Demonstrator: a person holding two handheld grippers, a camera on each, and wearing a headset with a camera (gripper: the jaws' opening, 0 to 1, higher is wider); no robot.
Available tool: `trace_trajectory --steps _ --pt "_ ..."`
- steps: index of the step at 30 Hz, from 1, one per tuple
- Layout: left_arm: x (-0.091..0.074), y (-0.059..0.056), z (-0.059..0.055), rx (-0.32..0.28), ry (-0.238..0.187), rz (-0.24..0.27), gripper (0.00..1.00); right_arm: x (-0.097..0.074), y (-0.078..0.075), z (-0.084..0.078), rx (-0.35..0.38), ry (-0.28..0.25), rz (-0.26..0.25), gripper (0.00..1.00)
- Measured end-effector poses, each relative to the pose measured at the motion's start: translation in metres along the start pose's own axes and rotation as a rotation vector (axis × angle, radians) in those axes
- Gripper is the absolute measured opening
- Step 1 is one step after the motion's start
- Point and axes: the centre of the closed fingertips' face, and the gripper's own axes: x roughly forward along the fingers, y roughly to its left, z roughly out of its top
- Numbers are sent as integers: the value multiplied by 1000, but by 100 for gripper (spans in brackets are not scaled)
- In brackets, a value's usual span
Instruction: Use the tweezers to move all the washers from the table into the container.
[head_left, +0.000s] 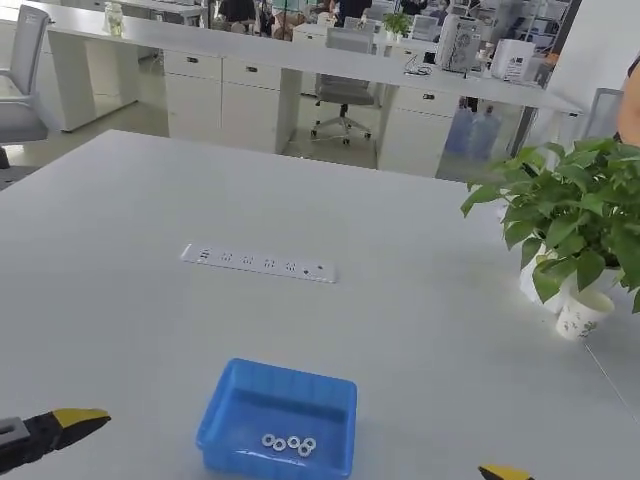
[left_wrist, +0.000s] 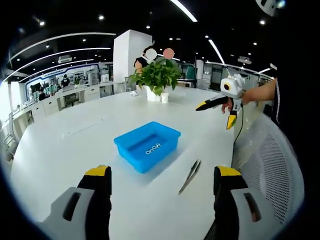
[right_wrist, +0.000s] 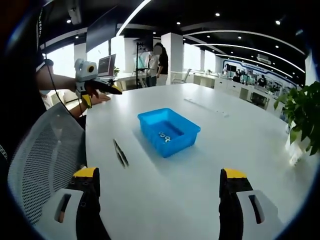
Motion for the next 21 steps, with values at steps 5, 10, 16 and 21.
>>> trace_trajectory --steps 5,10,16,21 --pt "1 -6 -2 -5 1 -4 96 -3 0 0 2 -14 -3 100" --pt "0 -6 -5 -13 10 1 99 -7 1 -2 -2 -15 -4 100" --pt "0 -5 -10 -20 25 -3 99 -11 1 0 -6 -30 -6 100" --pt "1 -4 -11 -21 29 2 99 -12 1 0 -7 -34 -3 100"
